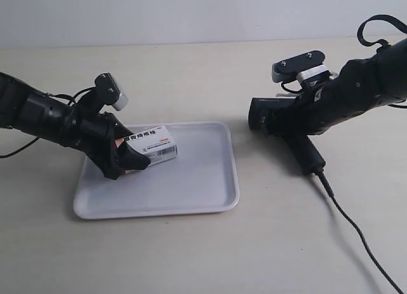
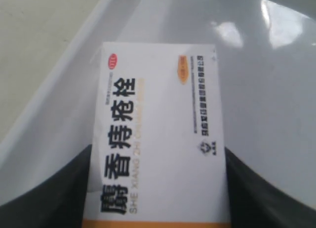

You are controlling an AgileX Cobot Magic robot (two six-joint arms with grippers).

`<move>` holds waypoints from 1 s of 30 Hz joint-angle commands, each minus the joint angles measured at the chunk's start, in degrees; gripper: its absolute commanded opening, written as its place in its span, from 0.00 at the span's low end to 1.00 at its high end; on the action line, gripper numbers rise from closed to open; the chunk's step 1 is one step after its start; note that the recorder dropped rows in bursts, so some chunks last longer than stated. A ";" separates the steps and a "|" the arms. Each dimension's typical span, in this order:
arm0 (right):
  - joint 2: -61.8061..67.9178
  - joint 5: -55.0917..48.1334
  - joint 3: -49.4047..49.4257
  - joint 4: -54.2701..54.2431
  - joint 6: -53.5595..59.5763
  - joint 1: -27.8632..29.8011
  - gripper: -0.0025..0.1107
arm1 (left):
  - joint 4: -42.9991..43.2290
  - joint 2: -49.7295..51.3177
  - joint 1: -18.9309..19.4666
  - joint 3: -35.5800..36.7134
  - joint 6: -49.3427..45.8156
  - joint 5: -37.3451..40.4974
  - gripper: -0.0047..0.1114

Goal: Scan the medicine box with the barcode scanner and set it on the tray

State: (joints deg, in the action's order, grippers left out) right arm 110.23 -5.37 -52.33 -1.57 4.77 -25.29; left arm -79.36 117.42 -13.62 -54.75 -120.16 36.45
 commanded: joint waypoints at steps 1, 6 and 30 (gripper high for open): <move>-0.19 2.47 -0.09 0.02 -0.55 -0.07 0.02 | 0.21 0.71 -0.18 -0.19 -0.07 0.04 0.63; -0.19 3.03 -0.09 0.02 -4.77 -0.07 0.16 | 4.48 0.59 -0.18 -0.19 0.56 3.31 0.85; -11.88 -4.75 -0.09 0.27 -4.77 -0.07 0.73 | 11.60 -19.19 -0.08 -0.08 17.88 10.32 0.74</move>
State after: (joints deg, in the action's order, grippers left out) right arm 104.72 -6.42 -52.33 -1.57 0.00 -25.29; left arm -68.92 101.33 -13.62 -54.85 -105.41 45.54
